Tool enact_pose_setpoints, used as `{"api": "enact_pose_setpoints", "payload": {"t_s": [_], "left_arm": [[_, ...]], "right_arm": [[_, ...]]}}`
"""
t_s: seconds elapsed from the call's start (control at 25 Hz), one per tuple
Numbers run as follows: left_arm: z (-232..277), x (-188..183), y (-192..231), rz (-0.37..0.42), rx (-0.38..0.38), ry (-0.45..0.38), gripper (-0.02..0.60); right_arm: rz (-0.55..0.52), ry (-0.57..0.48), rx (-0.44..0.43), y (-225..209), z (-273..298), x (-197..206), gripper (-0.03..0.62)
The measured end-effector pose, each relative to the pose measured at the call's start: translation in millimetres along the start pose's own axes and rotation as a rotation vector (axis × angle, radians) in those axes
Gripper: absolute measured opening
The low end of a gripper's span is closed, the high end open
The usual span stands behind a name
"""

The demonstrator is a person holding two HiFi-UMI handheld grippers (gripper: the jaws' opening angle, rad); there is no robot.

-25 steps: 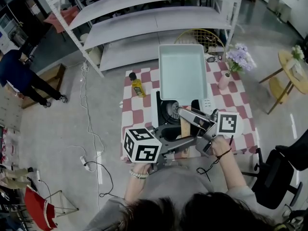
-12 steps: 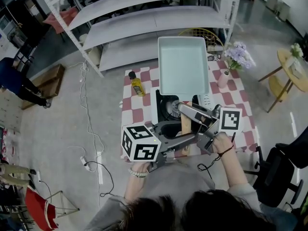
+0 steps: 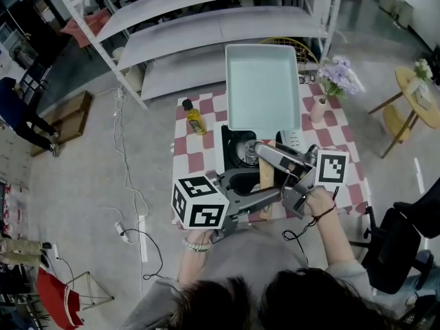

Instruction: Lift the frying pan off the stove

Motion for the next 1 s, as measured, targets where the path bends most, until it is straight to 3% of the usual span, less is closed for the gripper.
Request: {"api": "enact_pose_setpoints", "payload": {"t_s": [1.0], "left_arm": [[6.6,1.3,-8.4,0.004,0.016,-0.005,0.209]], "right_arm": [[-0.003,-0.007,-0.002,6.0,-10.0,0.2,0.218]]}}
Point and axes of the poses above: the fingertips, and each gripper's own axes: z forward along the fingers, y to its left, x out of its underside, the point moved 7 cm from there along -z, backward along the fingers, and after that the axes turned 1 degree about y, right-handed, at the moved point
